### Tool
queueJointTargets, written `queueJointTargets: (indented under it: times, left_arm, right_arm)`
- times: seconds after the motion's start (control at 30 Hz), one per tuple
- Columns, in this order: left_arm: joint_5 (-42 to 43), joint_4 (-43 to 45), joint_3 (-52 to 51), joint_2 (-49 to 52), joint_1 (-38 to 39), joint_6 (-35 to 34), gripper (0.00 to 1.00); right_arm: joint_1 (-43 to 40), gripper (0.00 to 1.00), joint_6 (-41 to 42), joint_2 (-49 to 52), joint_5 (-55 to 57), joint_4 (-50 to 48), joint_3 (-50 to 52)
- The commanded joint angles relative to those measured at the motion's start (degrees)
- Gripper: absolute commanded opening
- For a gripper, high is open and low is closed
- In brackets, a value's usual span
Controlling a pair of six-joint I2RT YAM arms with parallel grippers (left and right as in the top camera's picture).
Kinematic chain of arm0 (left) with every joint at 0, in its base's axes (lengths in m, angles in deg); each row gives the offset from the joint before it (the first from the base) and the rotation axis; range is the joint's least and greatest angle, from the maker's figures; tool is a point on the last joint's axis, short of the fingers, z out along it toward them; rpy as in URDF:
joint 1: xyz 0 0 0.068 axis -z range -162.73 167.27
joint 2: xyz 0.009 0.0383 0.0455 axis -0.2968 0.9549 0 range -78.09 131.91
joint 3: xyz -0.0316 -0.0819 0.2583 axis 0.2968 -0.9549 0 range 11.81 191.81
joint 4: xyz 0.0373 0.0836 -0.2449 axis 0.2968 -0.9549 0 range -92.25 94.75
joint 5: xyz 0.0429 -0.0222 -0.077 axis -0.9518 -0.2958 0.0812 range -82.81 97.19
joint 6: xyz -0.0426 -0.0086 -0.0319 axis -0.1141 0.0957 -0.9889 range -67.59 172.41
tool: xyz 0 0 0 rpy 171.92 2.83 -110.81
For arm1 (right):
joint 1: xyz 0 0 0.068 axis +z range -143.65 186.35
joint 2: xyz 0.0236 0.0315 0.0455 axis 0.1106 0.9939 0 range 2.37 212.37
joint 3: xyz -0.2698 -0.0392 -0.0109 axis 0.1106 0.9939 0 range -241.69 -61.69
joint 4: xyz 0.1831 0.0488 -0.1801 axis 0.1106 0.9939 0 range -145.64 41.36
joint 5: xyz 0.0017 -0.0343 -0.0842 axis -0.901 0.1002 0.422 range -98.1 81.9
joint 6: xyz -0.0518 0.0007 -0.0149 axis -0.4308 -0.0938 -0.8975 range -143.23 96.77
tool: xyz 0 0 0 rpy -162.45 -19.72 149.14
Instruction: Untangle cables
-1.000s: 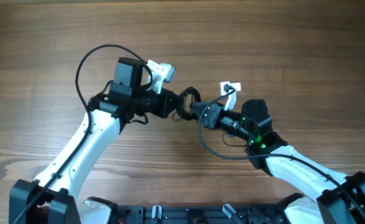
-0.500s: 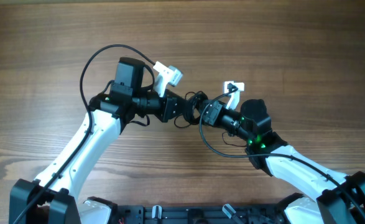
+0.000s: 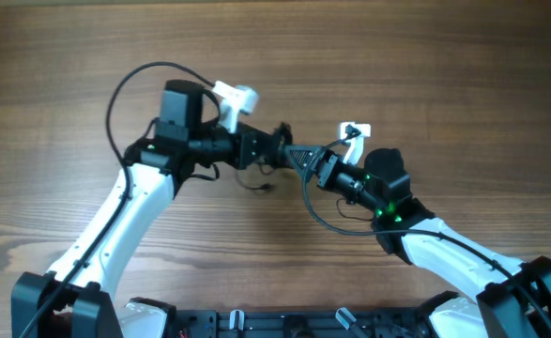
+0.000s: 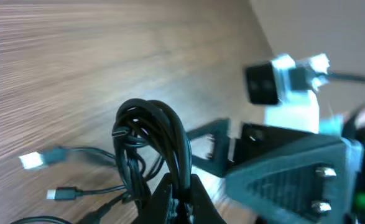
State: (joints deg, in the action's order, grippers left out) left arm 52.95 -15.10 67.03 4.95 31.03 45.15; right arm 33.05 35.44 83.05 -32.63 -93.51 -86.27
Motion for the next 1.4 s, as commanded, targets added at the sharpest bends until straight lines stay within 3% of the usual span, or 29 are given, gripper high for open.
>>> queueJointTargets:
  times: [0.0, 0.23, 0.37, 0.5, 0.63, 0.73, 0.97, 1.07, 1.13, 1.27, 1.37]
  left_arm:
    - [-4.07, 0.24, 0.2, 0.22, -5.92, -13.27, 0.04]
    - [-5.2, 1.66, 0.17, 0.22, -9.42, -41.13, 0.04]
    - [-6.88, 1.03, 0.17, 0.22, -9.38, -60.81, 0.04]
    - [-6.88, -0.79, 0.17, 0.22, -9.38, -71.12, 0.04]
    - [-10.43, -3.78, 0.17, 0.22, -6.93, -79.67, 0.04]
    - [-13.62, -3.56, 0.17, 0.22, -3.74, -80.26, 0.04]
    - [-19.65, -3.54, 0.17, 0.22, 3.39, -84.76, 0.04]
    - [-19.93, -2.54, 0.2, 0.22, 5.68, -84.72, 0.04]
    - [-19.96, -1.86, 0.2, 0.22, 6.73, -83.54, 0.04]
    - [-21.46, 0.26, 0.2, 0.22, 5.6, -69.22, 0.04]
    - [-22.14, 0.87, 0.2, 0.22, 2.25, -41.0, 0.04]
  right_arm:
    - [-3.39, 1.0, 2.16, 0.42, -1.64, -1.95, -0.28]
    - [-1.31, 1.0, -6.64, 0.44, -12.39, -6.36, -0.28]
    - [7.96, 0.99, -14.62, 0.48, 3.69, -2.84, -0.28]
    - [15.23, 1.0, -16.7, 0.48, 22.64, -2.19, -0.28]
    - [18.23, 0.96, -18.34, 0.55, 24.98, -2.34, -0.35]
    - [18.25, 0.89, -18.4, 0.55, 25.83, -2.56, -0.35]
    - [18.25, 0.51, -17.07, 0.59, 24.46, -1.03, -0.35]
    - [18.23, 0.47, -13.29, 1.62, 27.19, 0.22, -0.35]
    - [18.23, 0.32, -12.17, 2.27, 29.27, 0.31, -0.35]
    - [17.29, 0.08, -7.28, 1.97, 26.77, 0.26, -0.33]
    - [15.1, 0.05, -6.86, 1.42, 17.84, 0.72, -0.33]
